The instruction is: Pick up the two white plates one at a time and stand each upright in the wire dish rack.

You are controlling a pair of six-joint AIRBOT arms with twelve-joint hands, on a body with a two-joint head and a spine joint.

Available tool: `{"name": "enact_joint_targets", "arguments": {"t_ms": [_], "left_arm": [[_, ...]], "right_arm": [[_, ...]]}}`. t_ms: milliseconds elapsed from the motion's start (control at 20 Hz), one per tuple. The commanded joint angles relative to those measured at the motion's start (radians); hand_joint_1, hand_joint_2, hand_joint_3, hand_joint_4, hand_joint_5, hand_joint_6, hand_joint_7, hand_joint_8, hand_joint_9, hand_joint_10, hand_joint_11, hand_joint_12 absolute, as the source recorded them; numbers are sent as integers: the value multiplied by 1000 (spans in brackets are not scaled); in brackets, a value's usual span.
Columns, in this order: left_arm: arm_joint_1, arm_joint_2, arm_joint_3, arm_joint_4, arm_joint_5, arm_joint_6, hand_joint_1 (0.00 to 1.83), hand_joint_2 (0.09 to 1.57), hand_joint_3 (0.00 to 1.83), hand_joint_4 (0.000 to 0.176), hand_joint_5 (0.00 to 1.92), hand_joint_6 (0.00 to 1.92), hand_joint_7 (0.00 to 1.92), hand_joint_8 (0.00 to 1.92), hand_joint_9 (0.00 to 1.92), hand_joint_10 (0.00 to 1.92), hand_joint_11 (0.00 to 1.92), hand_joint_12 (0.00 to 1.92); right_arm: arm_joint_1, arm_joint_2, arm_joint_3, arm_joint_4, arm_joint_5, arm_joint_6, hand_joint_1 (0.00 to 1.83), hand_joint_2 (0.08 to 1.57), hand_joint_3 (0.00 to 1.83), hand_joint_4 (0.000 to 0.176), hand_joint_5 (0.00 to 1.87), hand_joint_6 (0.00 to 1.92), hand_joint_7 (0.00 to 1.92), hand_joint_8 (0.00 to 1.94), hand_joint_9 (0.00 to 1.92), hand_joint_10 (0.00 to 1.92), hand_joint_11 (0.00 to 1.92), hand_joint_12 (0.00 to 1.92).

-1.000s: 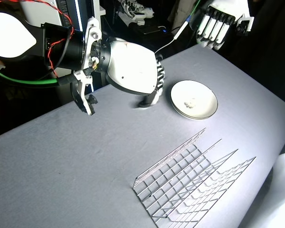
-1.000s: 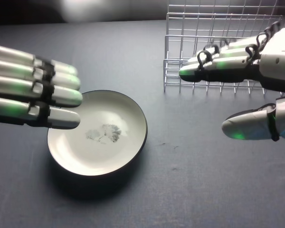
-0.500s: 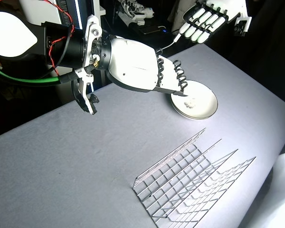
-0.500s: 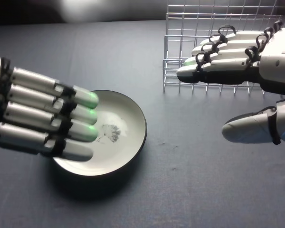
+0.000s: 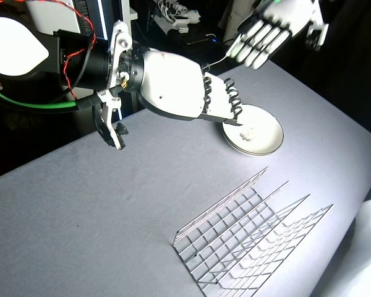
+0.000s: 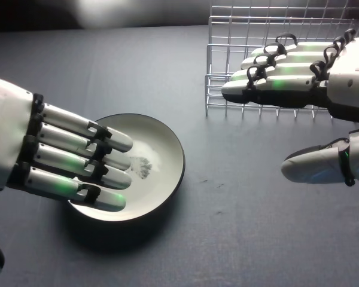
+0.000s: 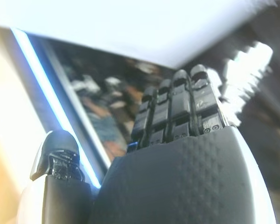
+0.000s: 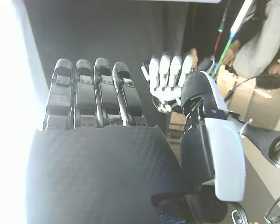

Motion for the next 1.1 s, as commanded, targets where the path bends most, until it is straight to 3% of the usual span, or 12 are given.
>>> {"name": "enact_joint_targets", "arguments": {"t_ms": [0, 150, 300, 350, 650, 900, 1050], "left_arm": [[12, -5, 10, -80, 13, 17, 0, 1196, 0, 0, 0, 0, 0, 0, 0, 0, 0, 0], [92, -44, 43, -86, 46, 68, 0, 1189, 0, 0, 0, 0, 0, 0, 0, 0, 0, 0], [145, -79, 71, -88, 74, 103, 0, 1182, 0, 0, 0, 0, 0, 0, 0, 0, 0, 0], [166, -95, 82, -92, 88, 111, 0, 1178, 0, 0, 0, 0, 0, 0, 0, 0, 0, 0], [223, -163, 143, -93, 151, 130, 0, 1183, 0, 0, 0, 0, 0, 0, 0, 0, 0, 0], [236, -220, 213, -92, 178, 130, 0, 1187, 0, 0, 0, 0, 0, 0, 0, 0, 0, 0], [246, -240, 248, -88, 186, 129, 0, 1177, 0, 0, 0, 0, 0, 0, 0, 0, 0, 0]], "right_arm": [[6, 5, -2, 36, 96, 1, 150, 1270, 0, 0, 110, 15, 87, 13, 41, 11, 23, 13], [3, 5, -2, 36, 97, 0, 160, 1262, 0, 0, 137, 16, 109, 13, 54, 12, 28, 22], [-13, 5, -2, 36, 110, 0, 167, 1261, 1, 0, 186, 3, 161, 5, 102, 4, 0, 212], [-23, 5, -2, 36, 117, 0, 201, 1261, 0, 0, 181, 1, 146, 1, 83, 2, 0, 180], [-51, 18, -1, 36, 168, 0, 186, 1261, 1, 0, 196, 9, 181, 11, 120, 11, 0, 290], [-62, 20, 1, 24, 174, 1, 164, 1261, 0, 0, 193, 0, 173, 3, 120, 4, 0, 259], [-60, 20, 18, -39, 238, 11, 169, 1256, 0, 0, 188, 2, 185, 3, 137, 6, 0, 328]]}}
